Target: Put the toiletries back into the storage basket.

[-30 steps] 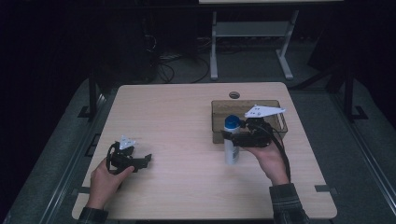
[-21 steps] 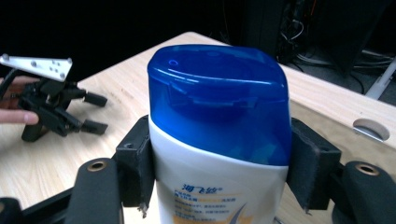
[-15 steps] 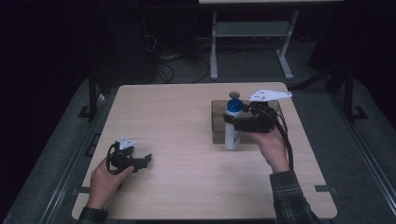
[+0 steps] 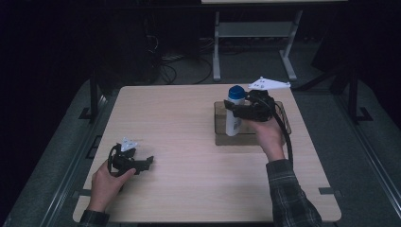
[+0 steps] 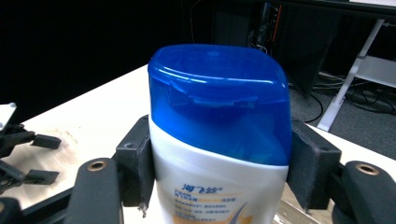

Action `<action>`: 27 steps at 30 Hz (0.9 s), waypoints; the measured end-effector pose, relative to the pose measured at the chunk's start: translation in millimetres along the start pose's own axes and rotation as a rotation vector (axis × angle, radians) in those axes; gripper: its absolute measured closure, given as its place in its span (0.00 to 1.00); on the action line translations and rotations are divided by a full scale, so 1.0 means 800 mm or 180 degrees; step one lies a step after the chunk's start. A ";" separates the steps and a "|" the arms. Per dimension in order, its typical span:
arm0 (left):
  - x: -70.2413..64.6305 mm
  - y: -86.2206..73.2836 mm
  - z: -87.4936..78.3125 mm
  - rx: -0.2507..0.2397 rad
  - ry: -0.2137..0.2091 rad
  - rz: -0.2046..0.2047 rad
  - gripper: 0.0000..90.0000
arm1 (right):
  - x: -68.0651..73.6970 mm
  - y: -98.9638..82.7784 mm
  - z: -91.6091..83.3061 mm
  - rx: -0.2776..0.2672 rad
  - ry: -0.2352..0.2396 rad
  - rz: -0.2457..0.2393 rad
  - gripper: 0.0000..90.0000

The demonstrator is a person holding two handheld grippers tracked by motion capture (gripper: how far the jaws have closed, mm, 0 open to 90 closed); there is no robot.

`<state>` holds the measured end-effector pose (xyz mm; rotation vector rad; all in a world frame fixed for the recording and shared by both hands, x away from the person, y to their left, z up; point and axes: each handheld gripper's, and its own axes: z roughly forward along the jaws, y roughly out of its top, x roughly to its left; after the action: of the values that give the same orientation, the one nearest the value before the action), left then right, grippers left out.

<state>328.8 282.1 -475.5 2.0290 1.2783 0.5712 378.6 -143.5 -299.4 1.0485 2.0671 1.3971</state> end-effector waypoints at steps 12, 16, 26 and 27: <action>0.000 0.000 0.000 -0.0003 0.0000 -0.0002 0.14 | -0.011 -0.007 0.038 -0.0032 -0.0144 0.0049 0.39; 0.000 0.000 0.000 0.0008 -0.0001 0.0008 0.14 | -0.014 -0.011 0.048 -0.0044 -0.0169 0.0076 0.39; 0.000 0.000 0.000 0.0008 -0.0001 0.0004 0.14 | -0.020 -0.027 0.065 0.0016 -0.0217 0.0130 0.39; 0.000 0.000 0.000 0.0007 -0.0001 0.0003 0.14 | -0.020 -0.029 0.066 0.0010 -0.0221 0.0144 0.39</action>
<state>328.7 282.2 -475.5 2.0316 1.2783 0.5700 417.7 -129.8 -342.9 1.1356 2.0084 1.3600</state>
